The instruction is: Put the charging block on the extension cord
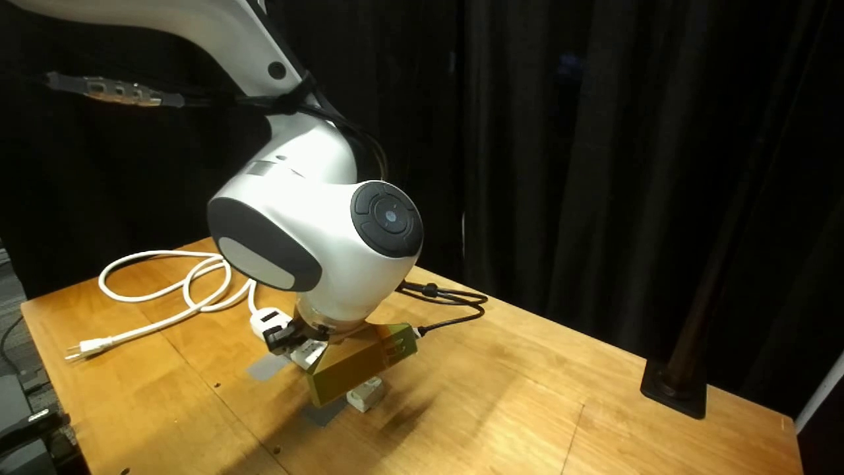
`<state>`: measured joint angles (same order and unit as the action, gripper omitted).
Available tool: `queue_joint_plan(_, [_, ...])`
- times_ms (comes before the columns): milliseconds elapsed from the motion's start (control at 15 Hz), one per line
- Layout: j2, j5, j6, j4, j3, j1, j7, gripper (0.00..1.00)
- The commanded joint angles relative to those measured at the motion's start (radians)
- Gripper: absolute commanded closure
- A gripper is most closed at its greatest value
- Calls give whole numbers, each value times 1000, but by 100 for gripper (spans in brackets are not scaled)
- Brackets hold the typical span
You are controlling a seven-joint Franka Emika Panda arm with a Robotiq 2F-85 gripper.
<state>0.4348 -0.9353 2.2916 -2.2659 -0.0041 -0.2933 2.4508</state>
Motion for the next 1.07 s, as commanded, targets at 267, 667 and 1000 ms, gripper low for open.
queue_joint_plan(267, [-4, -88, 23, -16, -6, 18, 144, 76])
queue_joint_plan(667, [10, -138, 40, -10, -16, 28, 219, 76])
queue_joint_plan(1000, [34, -130, 31, 3, -32, 34, 178, 76])
